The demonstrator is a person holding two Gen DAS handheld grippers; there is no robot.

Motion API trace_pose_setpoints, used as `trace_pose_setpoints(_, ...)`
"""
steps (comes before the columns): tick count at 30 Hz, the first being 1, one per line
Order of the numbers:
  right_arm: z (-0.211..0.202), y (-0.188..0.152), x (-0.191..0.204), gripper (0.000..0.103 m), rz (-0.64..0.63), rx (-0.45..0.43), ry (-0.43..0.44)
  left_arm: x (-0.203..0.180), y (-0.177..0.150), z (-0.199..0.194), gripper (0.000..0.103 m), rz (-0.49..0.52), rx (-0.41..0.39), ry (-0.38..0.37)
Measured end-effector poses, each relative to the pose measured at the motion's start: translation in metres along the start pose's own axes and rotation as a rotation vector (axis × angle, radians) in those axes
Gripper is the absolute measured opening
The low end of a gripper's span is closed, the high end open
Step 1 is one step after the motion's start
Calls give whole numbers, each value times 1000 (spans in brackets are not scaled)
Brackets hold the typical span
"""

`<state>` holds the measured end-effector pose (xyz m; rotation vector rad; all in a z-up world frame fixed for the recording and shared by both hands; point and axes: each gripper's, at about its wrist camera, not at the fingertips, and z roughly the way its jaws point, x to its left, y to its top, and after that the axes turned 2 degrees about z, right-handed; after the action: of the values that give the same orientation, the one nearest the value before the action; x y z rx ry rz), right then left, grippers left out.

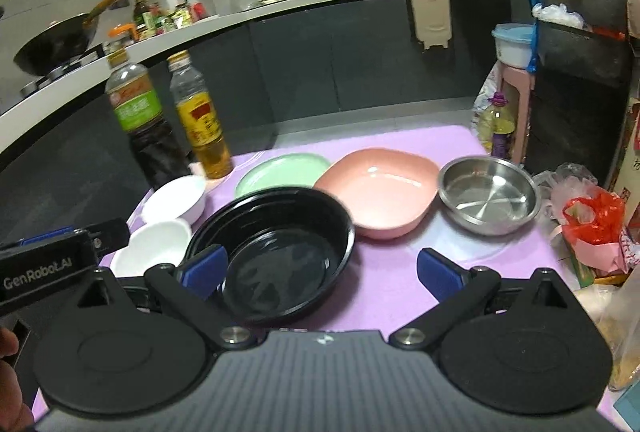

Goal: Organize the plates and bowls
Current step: 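Move the right tool toward the black bowl's rim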

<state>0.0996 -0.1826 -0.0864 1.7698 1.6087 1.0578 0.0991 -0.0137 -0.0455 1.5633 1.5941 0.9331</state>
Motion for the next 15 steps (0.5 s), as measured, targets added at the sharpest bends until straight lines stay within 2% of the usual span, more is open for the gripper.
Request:
trace_pose_setpoints(10,-14,5,1,66,-18,-15,-35,3,-2,2,55,10,40,-38)
trace_pose_setpoints(15,-12,2,8,66,24,40,-37,17,-7,-9,55,1,63,-54)
